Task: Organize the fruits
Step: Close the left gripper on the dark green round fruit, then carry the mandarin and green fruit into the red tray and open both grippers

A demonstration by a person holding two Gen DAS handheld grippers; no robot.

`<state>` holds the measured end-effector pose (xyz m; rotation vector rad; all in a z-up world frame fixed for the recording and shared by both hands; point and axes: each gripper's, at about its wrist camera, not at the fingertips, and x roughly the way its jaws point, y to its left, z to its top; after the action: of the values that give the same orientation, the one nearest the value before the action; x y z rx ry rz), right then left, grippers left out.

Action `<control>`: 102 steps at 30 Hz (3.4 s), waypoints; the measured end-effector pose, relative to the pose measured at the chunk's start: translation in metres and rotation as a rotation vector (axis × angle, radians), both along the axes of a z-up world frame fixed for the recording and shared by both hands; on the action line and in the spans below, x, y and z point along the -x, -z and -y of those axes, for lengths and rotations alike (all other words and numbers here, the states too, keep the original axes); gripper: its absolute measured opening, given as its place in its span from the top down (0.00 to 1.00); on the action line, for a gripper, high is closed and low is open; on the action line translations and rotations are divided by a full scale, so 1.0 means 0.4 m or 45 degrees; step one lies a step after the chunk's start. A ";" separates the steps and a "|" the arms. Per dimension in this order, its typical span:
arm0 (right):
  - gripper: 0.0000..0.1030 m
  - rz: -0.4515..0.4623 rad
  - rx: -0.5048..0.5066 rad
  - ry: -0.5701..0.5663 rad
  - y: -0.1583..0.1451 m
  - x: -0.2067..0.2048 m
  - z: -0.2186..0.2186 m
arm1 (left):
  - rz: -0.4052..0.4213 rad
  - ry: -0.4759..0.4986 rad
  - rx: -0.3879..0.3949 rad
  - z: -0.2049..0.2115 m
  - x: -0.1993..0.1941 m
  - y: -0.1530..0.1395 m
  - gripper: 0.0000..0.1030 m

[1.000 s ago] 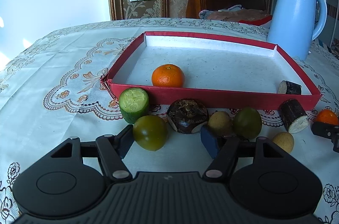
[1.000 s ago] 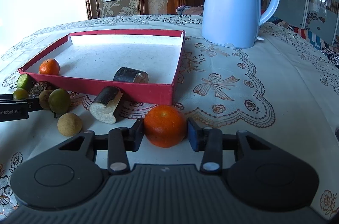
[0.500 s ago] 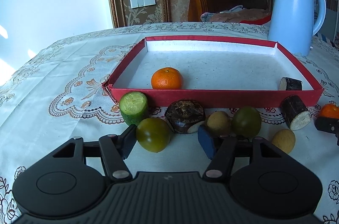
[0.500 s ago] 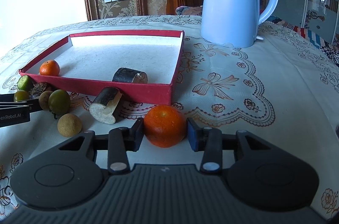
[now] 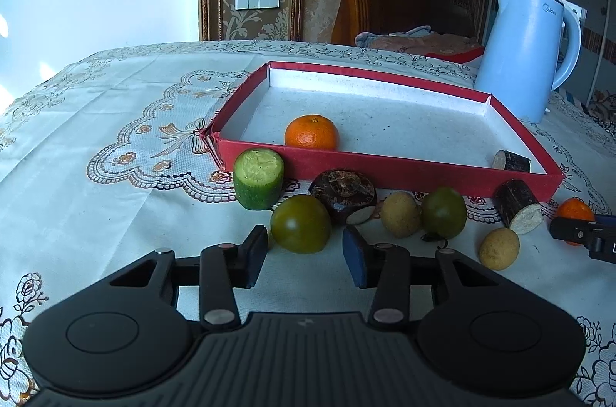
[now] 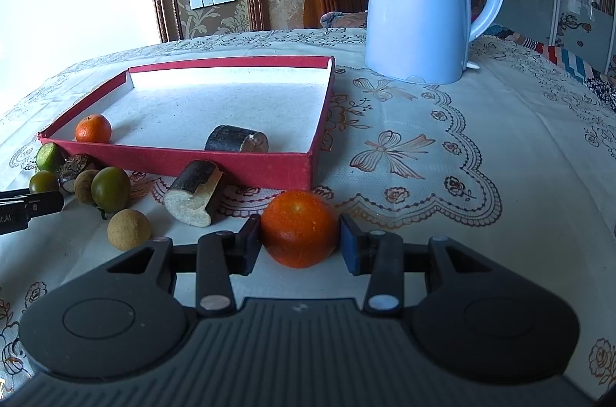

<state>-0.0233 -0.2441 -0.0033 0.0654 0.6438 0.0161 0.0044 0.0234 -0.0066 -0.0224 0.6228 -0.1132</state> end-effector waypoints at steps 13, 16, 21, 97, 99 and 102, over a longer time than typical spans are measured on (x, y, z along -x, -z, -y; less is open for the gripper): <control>0.61 0.006 -0.035 -0.012 -0.001 0.003 0.007 | -0.008 -0.028 -0.022 0.009 -0.018 -0.001 0.58; 0.61 0.006 -0.037 -0.012 -0.001 0.003 0.007 | -0.005 -0.045 -0.021 0.007 -0.016 -0.001 0.62; 0.61 0.006 -0.036 -0.012 -0.001 0.003 0.007 | 0.001 -0.052 -0.032 0.007 -0.016 -0.002 0.67; 0.62 0.112 0.020 -0.054 -0.045 0.009 -0.021 | 0.123 -0.097 -0.088 0.034 0.011 -0.032 0.67; 0.62 0.140 0.023 -0.071 -0.068 -0.001 -0.029 | 0.122 -0.092 -0.087 0.039 0.008 -0.033 0.67; 0.62 0.183 0.053 -0.091 -0.097 -0.022 -0.047 | 0.129 -0.085 -0.082 0.044 0.005 -0.040 0.67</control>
<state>-0.0144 -0.2255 0.0355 0.0011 0.5026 0.0761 0.0023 0.0059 0.0095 0.0248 0.5237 -0.0294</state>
